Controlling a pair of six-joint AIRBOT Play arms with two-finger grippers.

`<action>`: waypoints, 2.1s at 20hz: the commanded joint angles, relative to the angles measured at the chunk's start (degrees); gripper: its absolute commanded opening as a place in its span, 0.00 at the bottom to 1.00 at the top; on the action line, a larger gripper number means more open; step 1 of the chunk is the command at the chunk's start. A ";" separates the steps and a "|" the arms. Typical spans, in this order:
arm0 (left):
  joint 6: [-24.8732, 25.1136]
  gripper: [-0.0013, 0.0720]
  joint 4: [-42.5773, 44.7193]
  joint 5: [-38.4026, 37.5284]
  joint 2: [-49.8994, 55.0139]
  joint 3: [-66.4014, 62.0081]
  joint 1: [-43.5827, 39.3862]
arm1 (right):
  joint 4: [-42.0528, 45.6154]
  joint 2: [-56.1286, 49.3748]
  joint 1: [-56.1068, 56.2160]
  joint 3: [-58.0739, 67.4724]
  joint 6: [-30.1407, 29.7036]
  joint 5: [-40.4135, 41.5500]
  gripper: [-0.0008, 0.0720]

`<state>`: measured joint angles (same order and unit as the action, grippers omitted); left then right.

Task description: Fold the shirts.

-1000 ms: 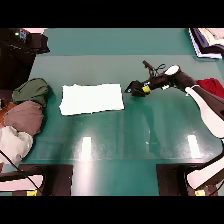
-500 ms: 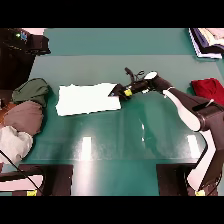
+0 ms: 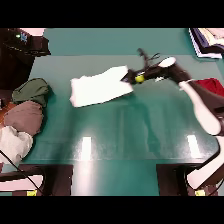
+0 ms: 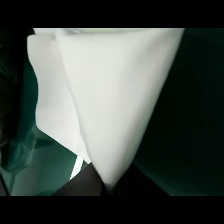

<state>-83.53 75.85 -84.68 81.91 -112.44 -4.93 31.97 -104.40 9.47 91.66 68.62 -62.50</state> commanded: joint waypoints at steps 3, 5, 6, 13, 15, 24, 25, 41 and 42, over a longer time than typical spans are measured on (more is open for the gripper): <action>-0.04 0.05 -1.53 0.15 0.04 0.02 0.02 | 13.29 11.82 -21.07 0.07 3.56 -2.62 0.03; -0.04 0.05 -3.67 0.22 0.04 0.02 0.02 | 13.55 14.43 -29.46 0.09 3.54 -2.29 0.03; -0.07 0.05 -4.79 0.22 0.04 0.02 0.02 | 13.62 15.30 -33.73 0.09 3.52 -1.75 0.03; -0.11 0.05 -11.23 0.74 0.04 0.02 0.02 | 11.43 16.11 -53.02 0.13 2.10 -0.79 0.03; -0.11 0.05 -11.21 0.83 0.04 0.02 0.02 | 10.34 16.13 -54.99 0.13 1.38 -1.20 0.03; -0.02 0.05 -11.19 1.55 0.07 0.02 0.02 | 5.62 21.27 -55.78 0.13 -2.10 -1.60 0.03; -0.02 0.05 -11.19 1.53 0.04 0.02 0.02 | 5.73 22.73 -55.78 0.13 -2.10 -1.57 0.03; 4.50 0.05 -11.17 1.36 0.04 0.02 0.02 | 51.56 32.70 -55.78 -1.33 19.02 -23.82 0.03; 4.50 0.05 -11.17 1.14 0.04 0.02 0.02 | 53.83 32.70 -55.78 -2.51 19.04 -25.05 0.03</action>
<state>-79.59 64.66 -83.20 81.93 -112.44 -4.93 73.89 -72.03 -46.28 90.76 83.79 -81.41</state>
